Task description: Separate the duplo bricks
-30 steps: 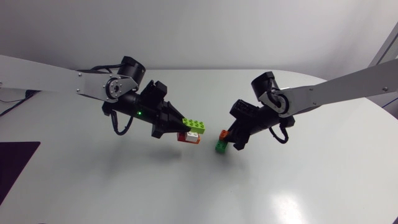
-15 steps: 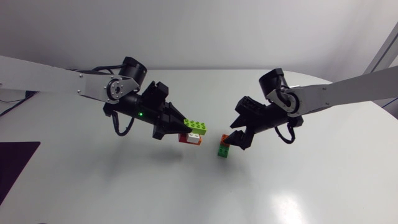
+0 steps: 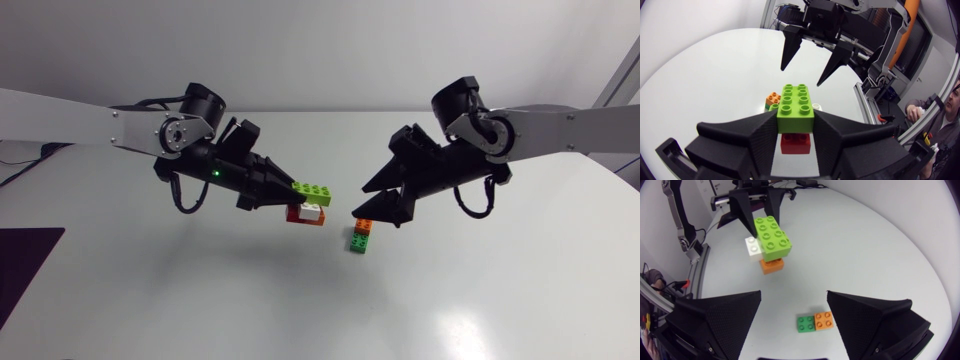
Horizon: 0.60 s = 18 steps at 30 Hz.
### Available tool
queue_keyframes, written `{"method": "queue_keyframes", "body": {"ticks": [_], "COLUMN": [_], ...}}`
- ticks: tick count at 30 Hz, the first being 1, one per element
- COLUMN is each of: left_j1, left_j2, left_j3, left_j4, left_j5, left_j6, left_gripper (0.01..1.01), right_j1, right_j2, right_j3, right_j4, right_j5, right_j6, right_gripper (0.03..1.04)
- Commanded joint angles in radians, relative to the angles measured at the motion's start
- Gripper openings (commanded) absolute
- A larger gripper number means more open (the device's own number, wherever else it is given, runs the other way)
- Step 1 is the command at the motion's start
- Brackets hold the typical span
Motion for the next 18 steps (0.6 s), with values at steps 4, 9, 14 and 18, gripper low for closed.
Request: {"method": "queue_keyframes", "body": {"ticks": [4, 9, 14, 18], "left_j1": [-0.006, -0.038, -0.058, -0.067], "left_j2": [0.001, 0.019, 0.030, 0.048], "left_j3": [0.059, 0.091, 0.121, 0.147], "left_j4": [-0.120, -0.275, -0.367, -0.396], "left_j5": [0.054, 0.054, 0.054, 0.067], "left_j6": [0.059, 0.175, 0.247, 0.260], "left_gripper": [0.251, 0.251, 0.249, 0.251], "right_j1": [0.003, 0.029, 0.061, 0.081], "right_j2": [-0.027, -0.028, -0.027, -0.010], "right_j3": [0.046, 0.077, 0.100, 0.112], "right_j4": [-0.105, -0.158, -0.205, -0.248], "right_j5": [-0.084, -0.127, -0.153, -0.181], "right_j6": [-0.054, -0.078, -0.101, -0.123], "right_gripper": [0.95, 0.92, 0.81, 0.81]}}
